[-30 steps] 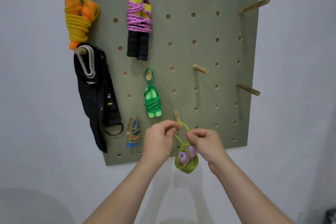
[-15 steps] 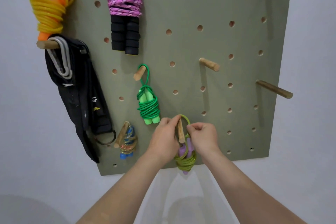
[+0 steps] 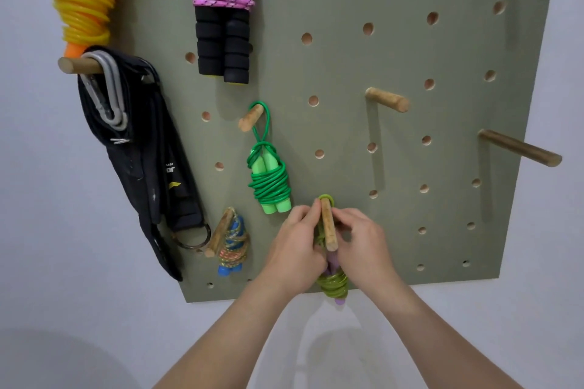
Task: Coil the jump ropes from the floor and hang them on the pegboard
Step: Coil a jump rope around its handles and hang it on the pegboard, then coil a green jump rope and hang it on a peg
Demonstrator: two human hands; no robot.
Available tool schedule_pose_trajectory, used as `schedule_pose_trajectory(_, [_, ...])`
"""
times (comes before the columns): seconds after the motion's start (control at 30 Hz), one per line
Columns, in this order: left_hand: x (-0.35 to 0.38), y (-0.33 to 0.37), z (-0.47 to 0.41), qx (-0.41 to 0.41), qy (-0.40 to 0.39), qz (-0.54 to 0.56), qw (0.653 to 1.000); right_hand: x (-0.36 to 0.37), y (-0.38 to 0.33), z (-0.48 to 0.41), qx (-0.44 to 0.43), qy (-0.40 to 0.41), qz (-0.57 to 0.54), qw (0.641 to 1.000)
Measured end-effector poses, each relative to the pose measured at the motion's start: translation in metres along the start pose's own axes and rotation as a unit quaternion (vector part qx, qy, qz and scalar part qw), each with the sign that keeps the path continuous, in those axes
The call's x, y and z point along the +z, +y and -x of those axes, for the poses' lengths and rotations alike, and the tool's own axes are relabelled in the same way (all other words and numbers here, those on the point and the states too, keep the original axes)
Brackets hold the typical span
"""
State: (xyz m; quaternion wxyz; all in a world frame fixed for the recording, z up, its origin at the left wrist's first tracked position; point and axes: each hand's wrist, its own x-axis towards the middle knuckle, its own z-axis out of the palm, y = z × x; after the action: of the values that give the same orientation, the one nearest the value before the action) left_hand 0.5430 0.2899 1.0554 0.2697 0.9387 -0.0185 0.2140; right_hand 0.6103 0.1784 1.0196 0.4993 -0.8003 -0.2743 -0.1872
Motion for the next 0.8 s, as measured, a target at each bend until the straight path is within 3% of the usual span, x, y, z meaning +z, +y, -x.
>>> schedule_pose_trajectory(0.07, [-0.005, -0.001, -0.001, -0.012, -0.022, -0.007, 1.000, -0.003, -0.003, 0.001, 0.050, -0.034, -0.109, 0.992])
schedule_pose_trajectory(0.13, [-0.008, -0.003, 0.004, -0.015, -0.042, -0.019, 0.999, -0.006, -0.007, 0.006, 0.115, -0.101, -0.257, 0.954])
schedule_pose_trajectory(0.2, [-0.007, -0.008, 0.019, -0.005, -0.036, -0.035, 0.999, -0.011, -0.010, 0.017, 0.164, -0.127, -0.315, 0.926])
schedule_pose_trajectory(0.37, [-0.010, -0.016, 0.075, 0.025, -0.054, -0.079, 0.995, -0.027, -0.017, 0.054, 0.188, -0.068, -0.279, 0.939])
schedule_pose_trajectory(0.47, [-0.021, -0.013, 0.110, 0.023, -0.082, -0.077, 0.993, -0.040, -0.035, 0.074, 0.184, -0.052, -0.189, 0.963])
schedule_pose_trajectory(0.6, [-0.032, -0.008, 0.159, -0.027, -0.074, 0.001, 0.997, -0.048, -0.064, 0.104, 0.194, -0.144, -0.090, 0.966])
schedule_pose_trajectory(0.8, [-0.044, -0.032, 0.261, 0.008, -0.052, 0.054, 0.997, -0.006, -0.130, 0.191, 0.189, -0.244, 0.035, 0.950])
